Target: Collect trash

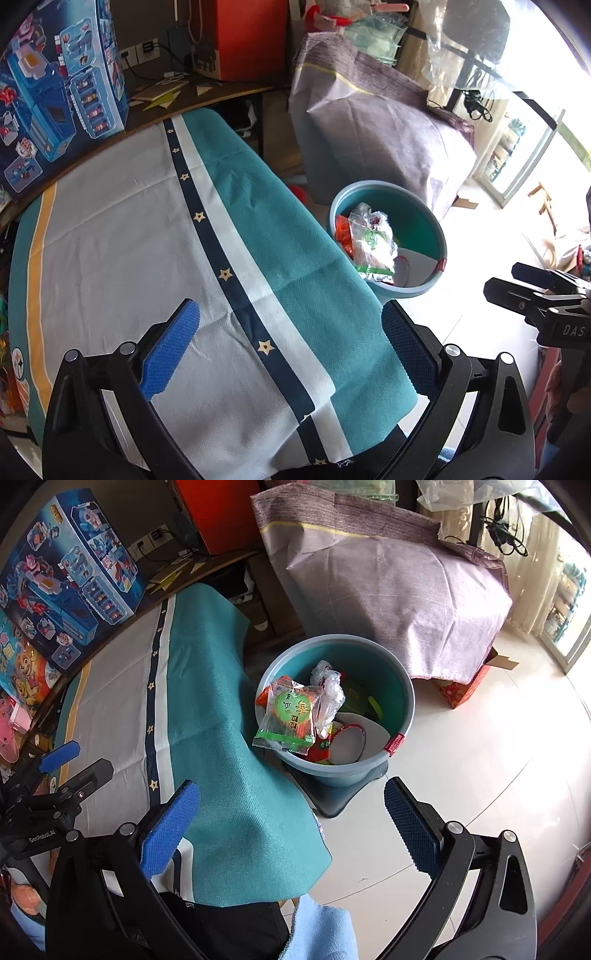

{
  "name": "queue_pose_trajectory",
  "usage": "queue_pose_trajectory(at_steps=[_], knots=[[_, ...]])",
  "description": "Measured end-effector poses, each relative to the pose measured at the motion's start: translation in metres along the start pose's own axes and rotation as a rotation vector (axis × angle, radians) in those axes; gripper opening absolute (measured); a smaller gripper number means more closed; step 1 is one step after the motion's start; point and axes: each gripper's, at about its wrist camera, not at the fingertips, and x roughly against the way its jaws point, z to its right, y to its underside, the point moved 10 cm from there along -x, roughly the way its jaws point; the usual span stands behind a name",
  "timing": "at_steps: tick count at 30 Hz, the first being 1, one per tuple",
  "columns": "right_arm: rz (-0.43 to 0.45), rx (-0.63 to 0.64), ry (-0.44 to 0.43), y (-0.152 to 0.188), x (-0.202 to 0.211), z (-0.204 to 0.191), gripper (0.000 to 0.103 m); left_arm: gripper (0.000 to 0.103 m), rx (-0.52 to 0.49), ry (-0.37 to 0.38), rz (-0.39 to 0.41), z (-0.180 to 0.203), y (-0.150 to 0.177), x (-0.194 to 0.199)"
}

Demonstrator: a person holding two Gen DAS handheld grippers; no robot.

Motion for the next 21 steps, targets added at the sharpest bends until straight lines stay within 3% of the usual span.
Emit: queue_pose_trajectory(at_steps=[21], knots=[[-0.036,0.014,0.018,0.016,-0.014,-0.004,0.096,0.099,0.02,0.007,-0.035,-0.007,0.012,-0.006]])
